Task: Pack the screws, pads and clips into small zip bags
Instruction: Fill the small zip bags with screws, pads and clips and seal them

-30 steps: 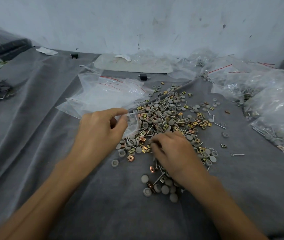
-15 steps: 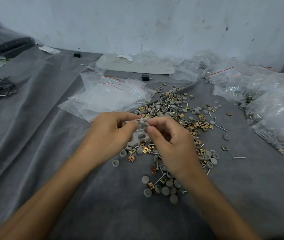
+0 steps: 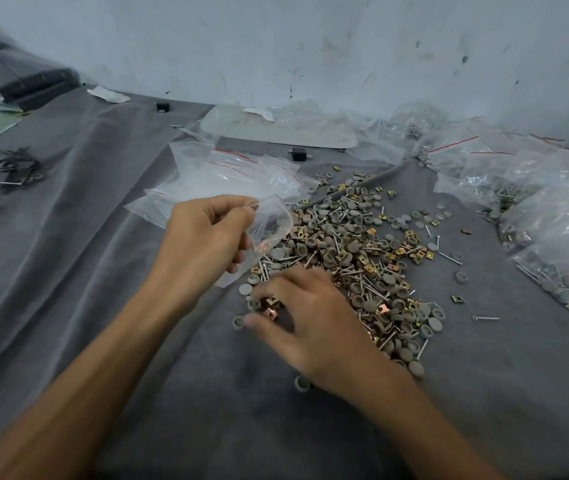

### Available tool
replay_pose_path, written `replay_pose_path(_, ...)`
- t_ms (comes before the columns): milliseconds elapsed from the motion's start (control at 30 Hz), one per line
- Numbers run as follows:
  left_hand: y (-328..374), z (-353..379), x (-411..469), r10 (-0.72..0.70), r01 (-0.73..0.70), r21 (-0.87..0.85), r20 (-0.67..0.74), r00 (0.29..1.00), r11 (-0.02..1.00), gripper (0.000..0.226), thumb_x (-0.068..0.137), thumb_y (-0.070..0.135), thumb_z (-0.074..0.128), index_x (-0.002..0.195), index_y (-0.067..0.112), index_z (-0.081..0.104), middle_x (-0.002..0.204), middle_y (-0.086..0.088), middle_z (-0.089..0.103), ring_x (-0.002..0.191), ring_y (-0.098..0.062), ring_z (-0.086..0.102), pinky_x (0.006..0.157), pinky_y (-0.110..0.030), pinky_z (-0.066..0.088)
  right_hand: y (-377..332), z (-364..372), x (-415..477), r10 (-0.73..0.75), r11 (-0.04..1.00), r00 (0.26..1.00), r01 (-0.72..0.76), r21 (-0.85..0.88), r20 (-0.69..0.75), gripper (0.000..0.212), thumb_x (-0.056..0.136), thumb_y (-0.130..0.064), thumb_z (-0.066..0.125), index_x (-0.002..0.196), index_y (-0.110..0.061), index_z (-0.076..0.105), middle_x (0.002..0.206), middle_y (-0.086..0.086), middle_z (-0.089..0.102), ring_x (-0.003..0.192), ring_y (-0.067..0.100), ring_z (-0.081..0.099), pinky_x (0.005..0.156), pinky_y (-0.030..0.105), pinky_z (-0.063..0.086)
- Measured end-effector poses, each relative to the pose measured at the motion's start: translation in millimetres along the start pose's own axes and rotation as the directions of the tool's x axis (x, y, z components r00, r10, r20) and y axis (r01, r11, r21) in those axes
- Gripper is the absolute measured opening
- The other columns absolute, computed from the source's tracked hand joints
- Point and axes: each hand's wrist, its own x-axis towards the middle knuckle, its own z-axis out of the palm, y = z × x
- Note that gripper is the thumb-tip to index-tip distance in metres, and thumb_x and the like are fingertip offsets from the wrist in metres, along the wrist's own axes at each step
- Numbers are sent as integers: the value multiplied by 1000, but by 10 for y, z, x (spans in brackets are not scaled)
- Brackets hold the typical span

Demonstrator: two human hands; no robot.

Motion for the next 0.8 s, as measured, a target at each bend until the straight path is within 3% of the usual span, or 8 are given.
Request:
replay_pose_path(67, 2, -3, -3, 0, 0, -1, 2, 1000, 1000, 17, 95, 16, 61, 97, 21, 76, 55, -2, 61, 47, -12, 50, 41, -23, 41, -64, 87, 38, -54, 989, 995, 65, -131, 85, 50, 94, -58, 55, 126, -21, 65, 127, -3, 60, 114, 18, 47, 103, 31, 39)
replay_pose_path(167, 6, -2, -11, -1, 1, 3, 20, 1000, 1000, 17, 96, 15, 60, 98, 22, 76, 55, -2, 61, 48, -12, 51, 42, -23, 42, -118, 170, 69, -78, 979, 987, 103, -178, 140, 53, 95, -58, 53, 132, -20, 61, 132, 1, 57, 116, 22, 48, 103, 35, 40)
replay_pose_path(367, 23, 15, -20, -11, 11, -5, 19, 1000, 1000, 17, 96, 14, 61, 99, 21, 76, 55, -2, 60, 47, -12, 49, 41, -22, 41, -122, 225, 68, 0, 982, 991, 25, -188, 133, 32, 102, -41, 48, 116, -16, 63, 118, 4, 51, 110, 20, 45, 96, 34, 43)
replay_pose_path(533, 24, 16, -29, -15, 15, 2, 23, 1000, 1000, 17, 96, 14, 61, 99, 21, 76, 55, -2, 60, 47, -11, 50, 42, -23, 42, -107, 116, 67, -12, 977, 976, 57, -204, 217, 25, 104, -28, 47, 113, -11, 63, 117, 6, 54, 107, 23, 48, 92, 31, 36)
replay_pose_path(667, 23, 20, -37, -16, 15, 12, 35, 999, 1000, 17, 96, 13, 60, 99, 21, 75, 55, -2, 60, 47, -11, 50, 41, -22, 43, -90, 6, 64, 13, 980, 960, 44, -195, 281, 20, 97, -23, 53, 109, -10, 62, 113, 5, 55, 104, 22, 49, 84, 30, 38)
replay_pose_path(800, 23, 18, -37, -26, 26, 5, 41, 999, 1000, 17, 97, 13, 60, 98, 21, 75, 55, -2, 60, 46, -11, 49, 41, -22, 42, -30, -121, 69, 77, 983, 963, -30, -181, 259, 19, 94, -21, 57, 111, -15, 63, 116, 1, 57, 107, 23, 55, 88, 34, 45)
